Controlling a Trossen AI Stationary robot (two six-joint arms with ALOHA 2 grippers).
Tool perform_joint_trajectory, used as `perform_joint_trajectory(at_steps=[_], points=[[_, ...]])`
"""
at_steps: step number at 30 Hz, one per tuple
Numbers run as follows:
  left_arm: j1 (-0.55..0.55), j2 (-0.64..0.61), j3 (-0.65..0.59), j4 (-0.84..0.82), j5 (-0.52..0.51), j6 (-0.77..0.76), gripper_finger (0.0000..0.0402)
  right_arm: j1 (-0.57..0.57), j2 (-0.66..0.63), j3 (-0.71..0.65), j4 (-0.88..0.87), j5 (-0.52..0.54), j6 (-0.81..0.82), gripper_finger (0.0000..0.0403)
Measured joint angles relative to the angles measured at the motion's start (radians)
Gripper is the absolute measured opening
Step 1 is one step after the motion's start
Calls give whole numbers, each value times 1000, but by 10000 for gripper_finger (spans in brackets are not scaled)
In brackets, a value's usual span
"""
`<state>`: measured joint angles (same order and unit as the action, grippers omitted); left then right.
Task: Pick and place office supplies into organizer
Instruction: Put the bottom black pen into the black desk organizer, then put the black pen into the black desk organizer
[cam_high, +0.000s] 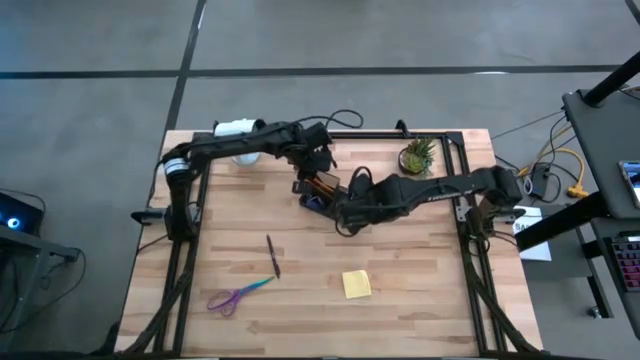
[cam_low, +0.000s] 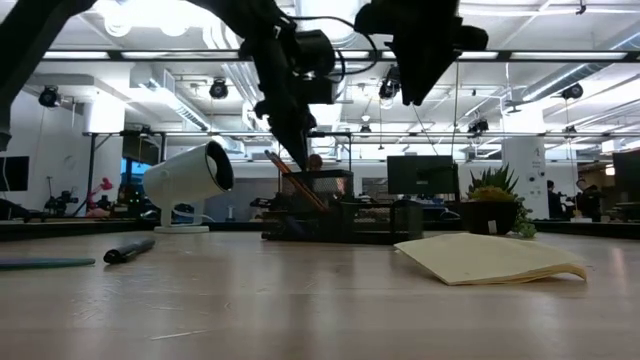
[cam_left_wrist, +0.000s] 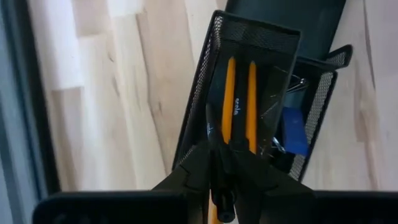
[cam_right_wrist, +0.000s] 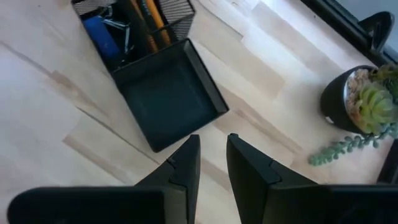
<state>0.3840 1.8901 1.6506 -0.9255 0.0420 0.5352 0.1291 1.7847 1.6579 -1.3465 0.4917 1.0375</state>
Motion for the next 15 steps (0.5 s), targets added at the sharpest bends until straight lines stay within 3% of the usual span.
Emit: perform_joint_trajectory(at_steps=[8, 15], points=[[-8, 1, -2, 18, 4, -9, 84, -50, -17, -6, 32, -12, -108, 68], [-10, -42, -4, -3, 3, -96, 135, -108, -36, -58, 194, -104, -239, 68]])
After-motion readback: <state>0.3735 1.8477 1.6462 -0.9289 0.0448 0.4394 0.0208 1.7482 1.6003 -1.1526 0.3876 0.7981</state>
